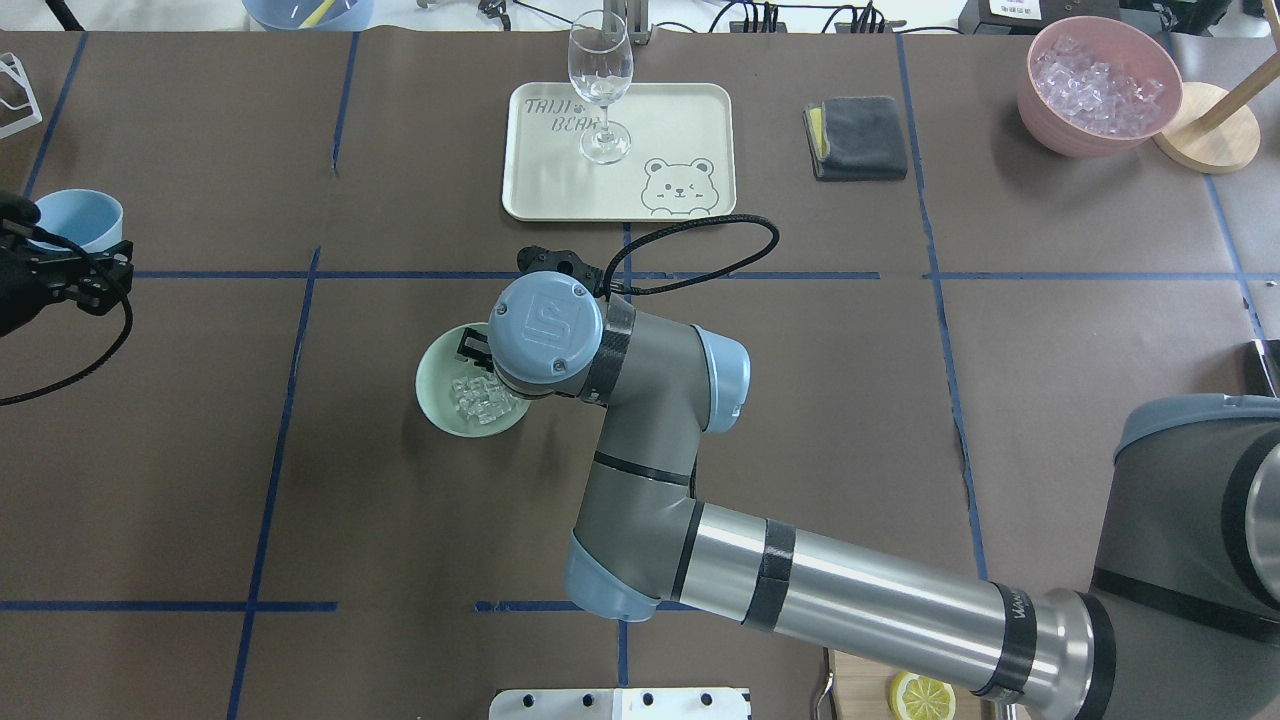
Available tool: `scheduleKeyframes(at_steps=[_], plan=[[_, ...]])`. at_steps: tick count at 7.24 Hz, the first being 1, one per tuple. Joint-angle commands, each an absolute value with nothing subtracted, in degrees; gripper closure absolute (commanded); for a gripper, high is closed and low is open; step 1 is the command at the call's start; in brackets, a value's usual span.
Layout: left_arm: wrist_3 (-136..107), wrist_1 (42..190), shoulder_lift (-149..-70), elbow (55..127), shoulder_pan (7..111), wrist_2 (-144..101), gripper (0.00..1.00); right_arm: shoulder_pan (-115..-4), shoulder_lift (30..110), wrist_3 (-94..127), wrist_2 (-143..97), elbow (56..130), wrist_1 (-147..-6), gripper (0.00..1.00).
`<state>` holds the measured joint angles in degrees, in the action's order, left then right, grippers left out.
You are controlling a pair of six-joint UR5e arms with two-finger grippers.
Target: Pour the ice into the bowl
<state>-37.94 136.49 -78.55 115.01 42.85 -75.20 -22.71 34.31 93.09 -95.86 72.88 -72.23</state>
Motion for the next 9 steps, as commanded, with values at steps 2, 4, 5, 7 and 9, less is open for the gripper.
scheduleKeyframes(at_steps=[2,4,5,7,9], plan=[[-39.88,148.41,-77.34,107.43,42.63,-74.97,1.00,-22.59,33.75,93.26,-95.98,71.02,-71.19,1.00],[-40.78,151.52,-77.26,105.21,42.54,-74.97,1.00,-22.59,33.75,92.03,-96.33,71.19,-71.19,1.00],[-43.91,152.13,-77.17,105.12,41.93,-74.80,1.00,-22.67,33.66,91.67,-96.68,71.71,-71.19,1.00],[-51.56,152.67,-75.85,104.86,35.46,-69.13,1.00,-25.99,34.01,91.67,-103.06,75.21,-71.89,1.00],[-60.00,153.80,-74.62,102.06,27.10,-58.31,1.00,-28.73,37.68,91.41,-104.94,85.80,-81.59,1.00]])
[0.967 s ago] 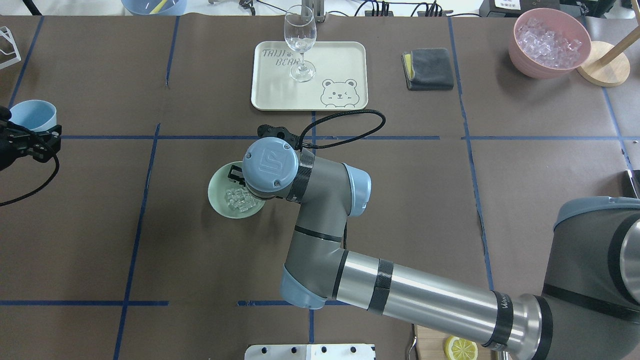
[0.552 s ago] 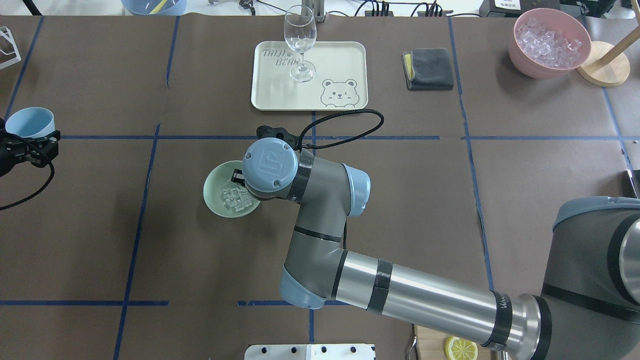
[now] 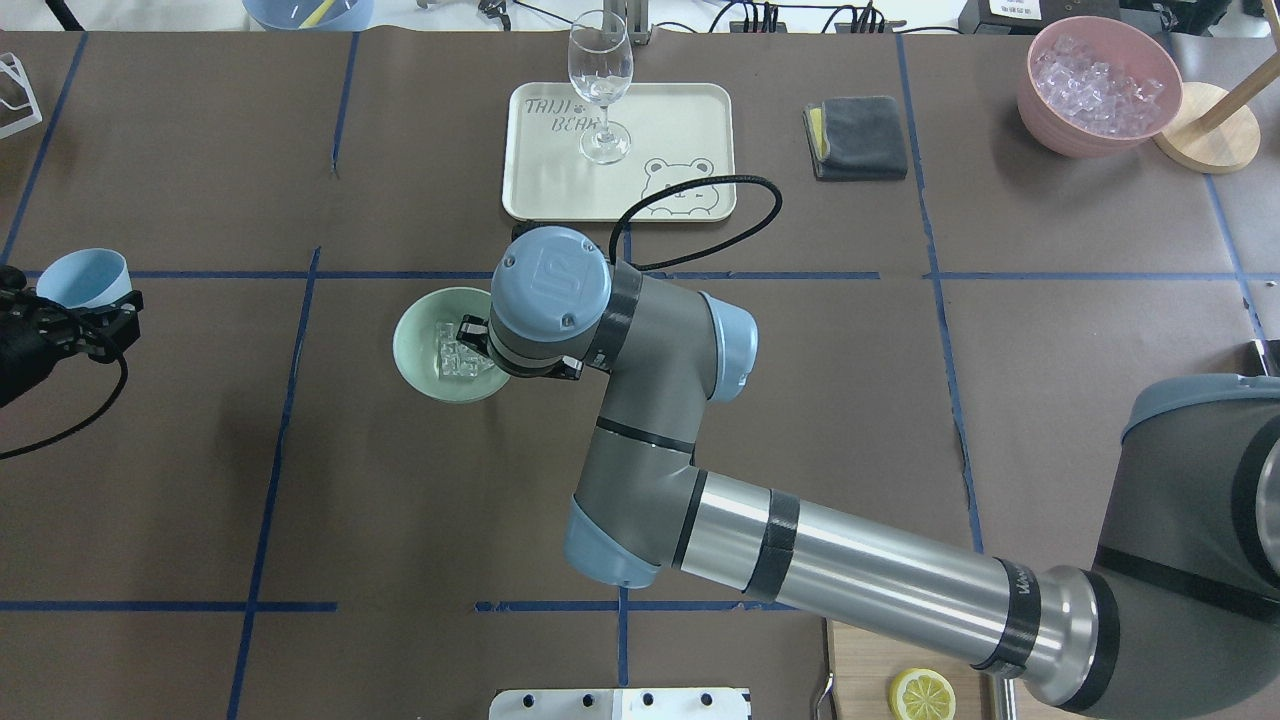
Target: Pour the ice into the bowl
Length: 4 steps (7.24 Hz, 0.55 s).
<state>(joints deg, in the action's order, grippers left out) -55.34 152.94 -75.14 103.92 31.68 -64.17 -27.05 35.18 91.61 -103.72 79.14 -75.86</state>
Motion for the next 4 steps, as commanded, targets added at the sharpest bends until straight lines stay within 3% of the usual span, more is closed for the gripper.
scheduleKeyframes(at_steps=[1,2,4], plan=[[-62.47,158.51,-74.45,98.65,24.72,-53.23,1.00,-30.13,44.23,90.36,-105.03,94.22,-83.22,1.00],[-63.10,161.95,-74.36,97.05,24.26,-50.22,1.00,-31.36,49.60,87.74,-105.03,99.96,-84.54,1.00],[-67.04,164.87,-74.27,92.93,22.69,-44.95,1.00,-34.44,52.29,81.24,-106.42,105.54,-91.29,1.00]])
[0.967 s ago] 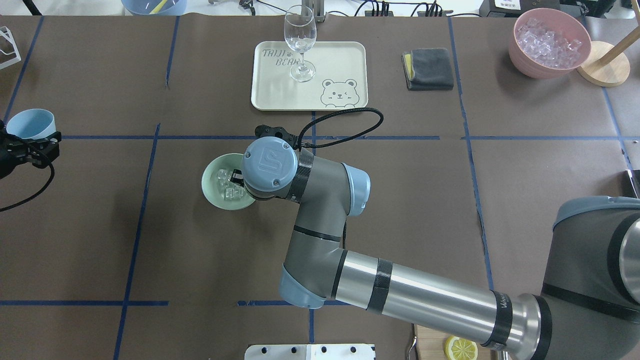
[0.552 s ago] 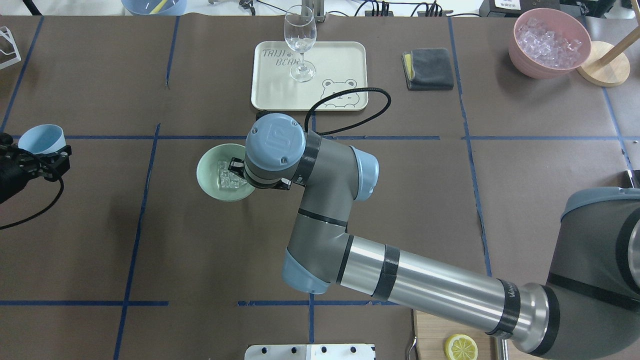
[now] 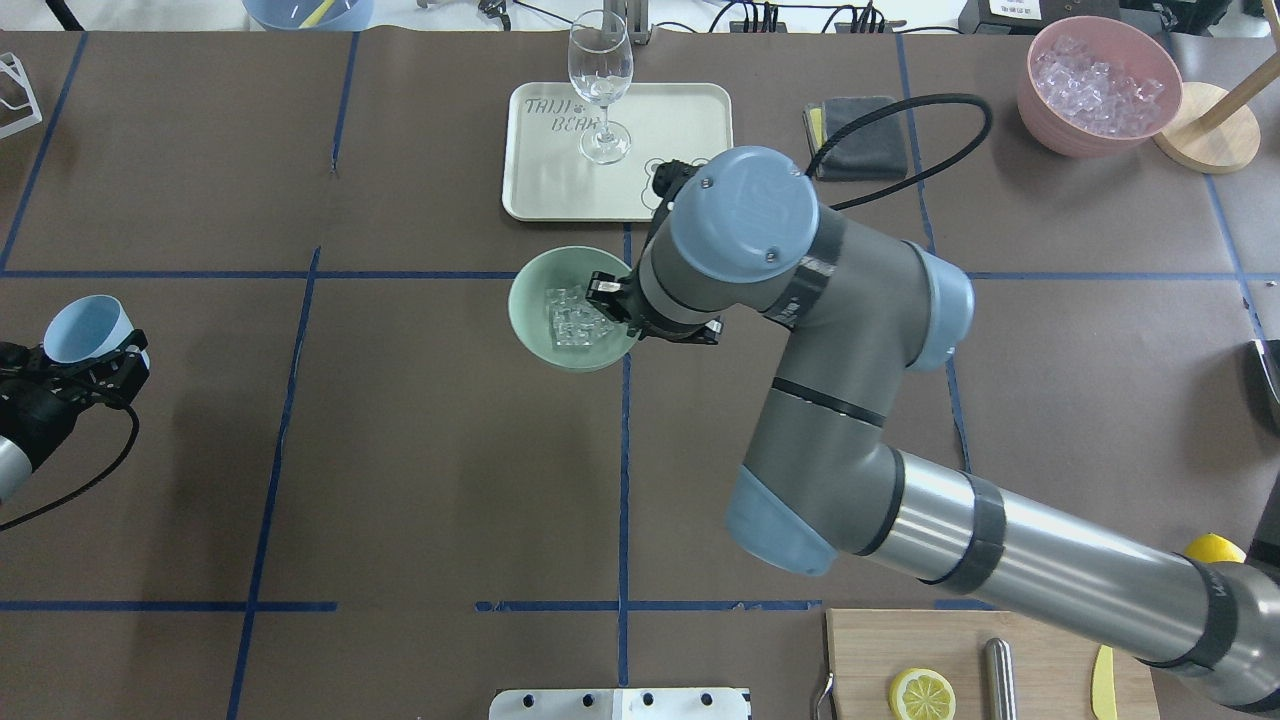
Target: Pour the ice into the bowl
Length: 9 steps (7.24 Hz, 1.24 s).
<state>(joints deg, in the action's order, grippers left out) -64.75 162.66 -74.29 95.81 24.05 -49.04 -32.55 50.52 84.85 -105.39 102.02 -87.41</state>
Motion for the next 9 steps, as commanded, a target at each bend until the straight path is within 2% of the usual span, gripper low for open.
scheduleKeyframes(at_steps=[1,4,6,7,8,9], plan=[[-68.63,167.06,-74.35,89.33,20.94,-40.82,1.00,-36.37,52.73,81.04,-108.87,105.99,-91.75,1.00],[-74.92,167.78,-75.40,86.15,18.47,-39.82,1.00,-38.93,61.41,75.86,-110.92,113.10,-91.76,1.00],[-75.15,167.78,-75.94,85.96,17.49,-38.58,0.99,-39.02,62.05,75.50,-110.92,113.11,-91.67,1.00],[-74.71,167.78,-75.94,85.96,17.49,-38.67,0.61,-39.11,62.57,75.41,-111.00,113.20,-91.58,1.00],[-73.31,167.78,-75.85,86.39,17.58,-38.85,0.01,-39.11,62.75,74.80,-110.92,113.20,-91.58,1.00],[-70.52,167.96,-75.76,86.92,17.67,-38.93,0.00,-39.20,63.10,74.62,-110.92,113.20,-91.50,1.00]])
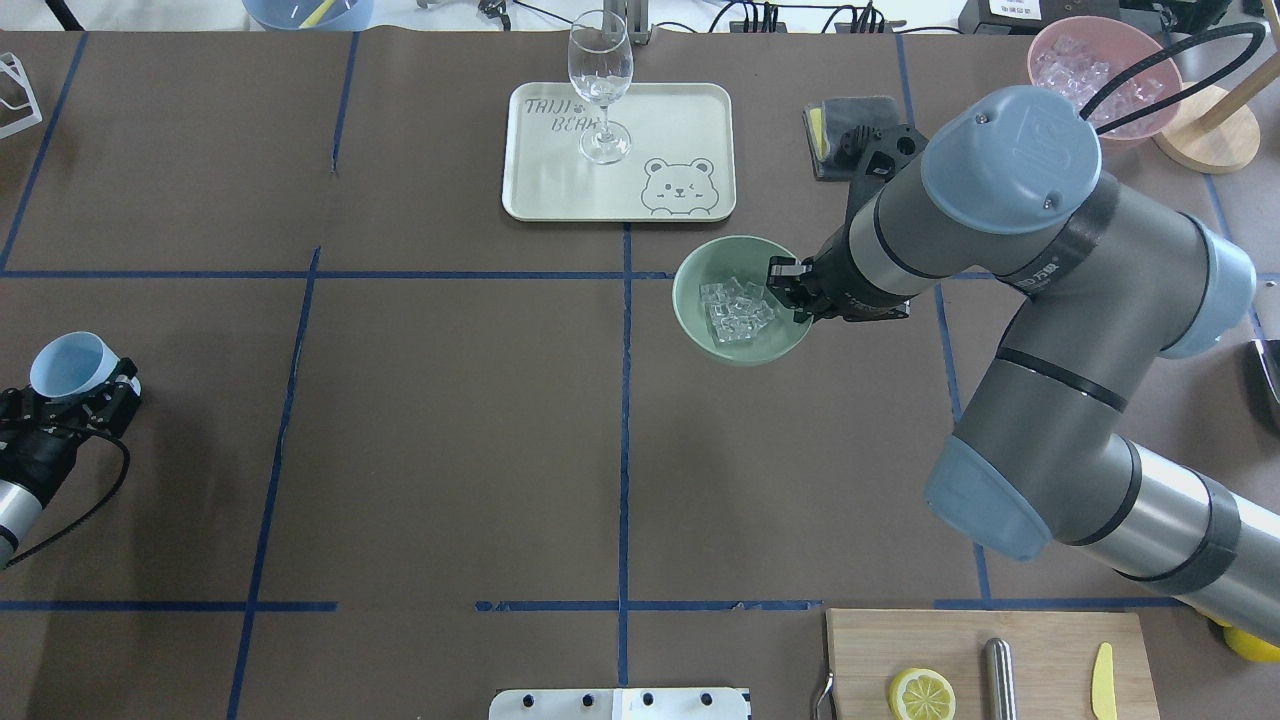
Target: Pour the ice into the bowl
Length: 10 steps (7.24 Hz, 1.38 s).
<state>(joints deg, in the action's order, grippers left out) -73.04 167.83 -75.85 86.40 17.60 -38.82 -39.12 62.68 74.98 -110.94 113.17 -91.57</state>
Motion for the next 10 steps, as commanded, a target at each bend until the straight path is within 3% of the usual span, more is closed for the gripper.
scheduleKeyframes(at_steps=[1,7,10], plan=[[-69.88,167.96,-75.15,88.05,17.84,-39.11,0.00,-39.46,63.19,74.36,-110.92,113.20,-91.41,1.00],[-59.08,167.96,-70.49,97.90,18.98,-39.55,0.00,-39.81,68.45,71.21,-110.92,116.00,-90.97,1.00],[-45.83,167.17,-70.49,104.49,30.62,-54.87,0.00,-41.39,82.12,65.74,-110.39,118.65,-83.99,1.00]])
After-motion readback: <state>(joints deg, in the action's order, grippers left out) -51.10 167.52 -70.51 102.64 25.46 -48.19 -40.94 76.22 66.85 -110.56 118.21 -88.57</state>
